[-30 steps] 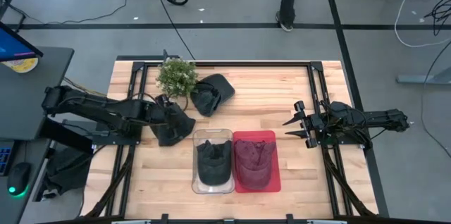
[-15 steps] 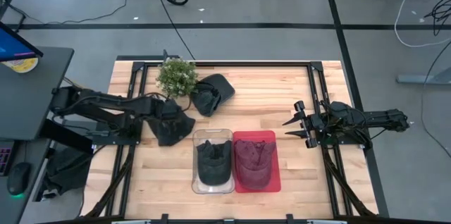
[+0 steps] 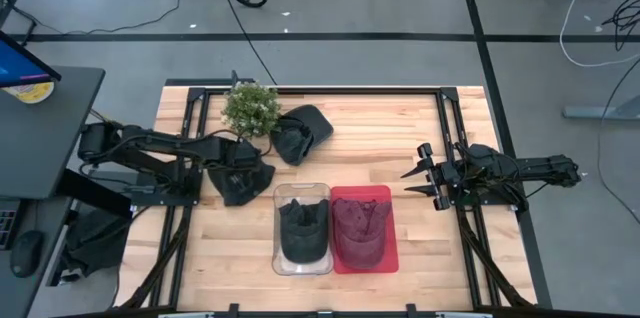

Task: Pick & Place hat
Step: Put the bottom black cap into the transparent bin

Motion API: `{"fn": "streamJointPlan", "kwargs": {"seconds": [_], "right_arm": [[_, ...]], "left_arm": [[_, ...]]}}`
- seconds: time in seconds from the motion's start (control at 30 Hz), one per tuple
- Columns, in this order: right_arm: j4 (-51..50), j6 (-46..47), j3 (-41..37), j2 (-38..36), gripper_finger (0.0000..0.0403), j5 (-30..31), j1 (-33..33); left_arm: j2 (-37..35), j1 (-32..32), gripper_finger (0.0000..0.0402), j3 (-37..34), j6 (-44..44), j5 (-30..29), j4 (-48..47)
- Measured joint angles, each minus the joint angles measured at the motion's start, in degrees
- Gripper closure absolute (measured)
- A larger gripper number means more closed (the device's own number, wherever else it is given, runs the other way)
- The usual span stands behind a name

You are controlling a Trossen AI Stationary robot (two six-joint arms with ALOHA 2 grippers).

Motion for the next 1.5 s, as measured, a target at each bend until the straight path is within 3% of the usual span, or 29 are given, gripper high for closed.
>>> {"fn": "streamJointPlan", "kwargs": {"seconds": [0.17,0.37,0.63,0.8,0.97,1.17,1.33,1.5], "right_arm": [[0.0,0.0,0.0,-0.01,0.0246,0.0,-0.02],[0.03,0.0,0.0,-0.01,0.0246,0.0,0.0],[-0.01,0.0,0.0,0.0,0.0246,0.0,-0.01],[-0.04,0.0,0.0,-0.01,0.0246,0.0,0.0],[0.0,0.0,0.0,0.0,0.0246,0.01,-0.01],[-0.02,0.0,0.0,0.0,0.0246,0.0,0.0],[-0.02,0.0,0.0,0.01,0.0246,0.0,-0.02],[-0.01,0.0,0.0,0.0,0.0246,0.01,0.0]], "left_arm": [[1.12,0.65,0.0223,0.09,1.54,2.07,-0.23],[1.28,0.64,0.038,0.36,4.61,5.66,-0.55],[1.15,-0.85,0.0392,6.36,2.95,3.25,-7.04],[0.81,-5.06,0.039,12.95,-0.86,-5.41,-13.25],[0.8,-12.36,0.0391,19.34,-2.36,-9.01,-14.33],[0.8,-21.9,0.0391,26.25,-2.72,-21.88,-15.09],[0.91,-28.45,0.0392,29.88,-1.43,-25.52,-12.26],[1.12,-33.35,0.0389,29.89,9.97,-23.3,0.55]]}}
